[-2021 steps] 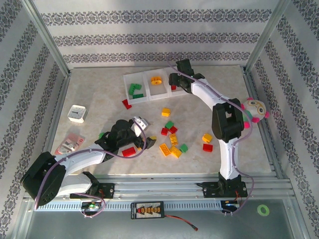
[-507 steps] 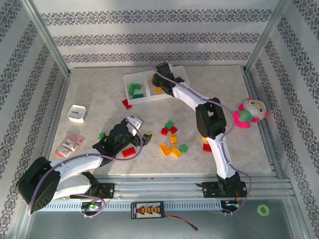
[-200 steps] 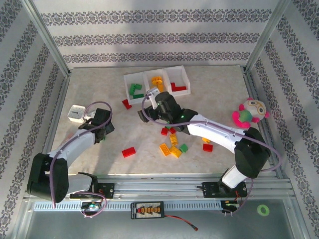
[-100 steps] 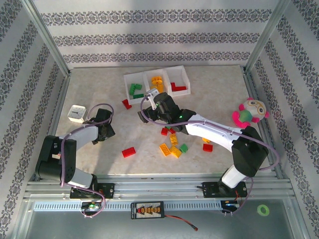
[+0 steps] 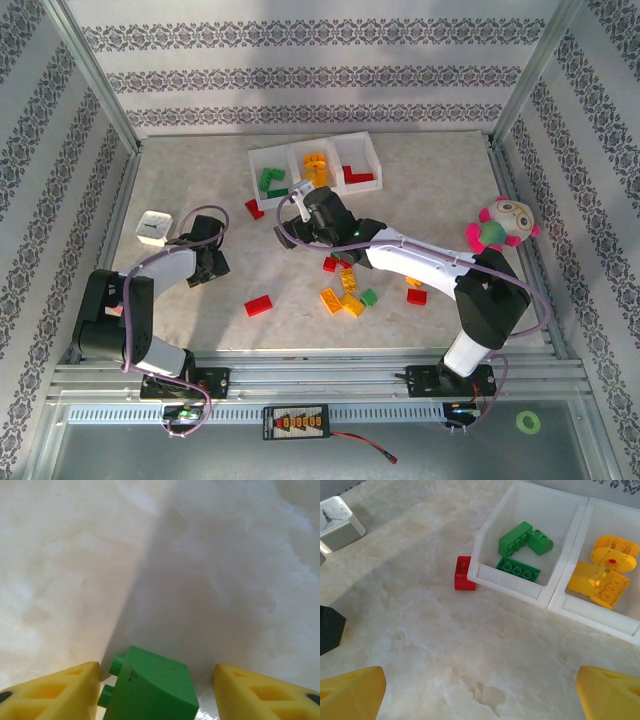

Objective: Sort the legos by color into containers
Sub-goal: Pick up the lego from the middle-left of the table, then place the lego in the container.

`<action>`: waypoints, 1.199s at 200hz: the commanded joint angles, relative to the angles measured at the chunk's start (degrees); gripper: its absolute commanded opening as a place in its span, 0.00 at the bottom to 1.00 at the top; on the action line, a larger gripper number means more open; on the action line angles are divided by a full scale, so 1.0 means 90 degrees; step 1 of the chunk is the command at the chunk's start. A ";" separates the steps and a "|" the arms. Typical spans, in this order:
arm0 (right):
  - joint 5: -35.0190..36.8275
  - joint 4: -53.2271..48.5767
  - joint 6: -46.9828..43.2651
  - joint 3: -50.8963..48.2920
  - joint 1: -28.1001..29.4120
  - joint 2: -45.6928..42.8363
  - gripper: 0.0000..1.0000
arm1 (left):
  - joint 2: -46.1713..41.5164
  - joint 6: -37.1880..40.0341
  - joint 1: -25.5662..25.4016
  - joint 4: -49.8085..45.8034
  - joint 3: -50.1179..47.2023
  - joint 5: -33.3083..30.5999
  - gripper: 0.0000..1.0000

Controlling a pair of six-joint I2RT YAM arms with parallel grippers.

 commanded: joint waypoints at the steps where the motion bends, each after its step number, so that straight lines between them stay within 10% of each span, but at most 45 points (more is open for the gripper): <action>1: -0.0048 0.0118 0.0090 0.0207 0.0078 0.0084 0.97 | 0.0161 0.0186 -0.0137 -0.0117 0.0123 0.0910 0.53; 139: 0.0205 0.0181 0.0138 -0.0037 0.0024 -0.0217 0.97 | 0.0029 0.0305 -0.0684 -0.0358 0.1128 0.0920 0.36; 240: 0.0380 0.0465 0.0515 -0.1073 -0.0346 -0.1187 0.98 | 0.2745 0.1008 -0.1280 -0.0612 0.5394 0.0808 0.36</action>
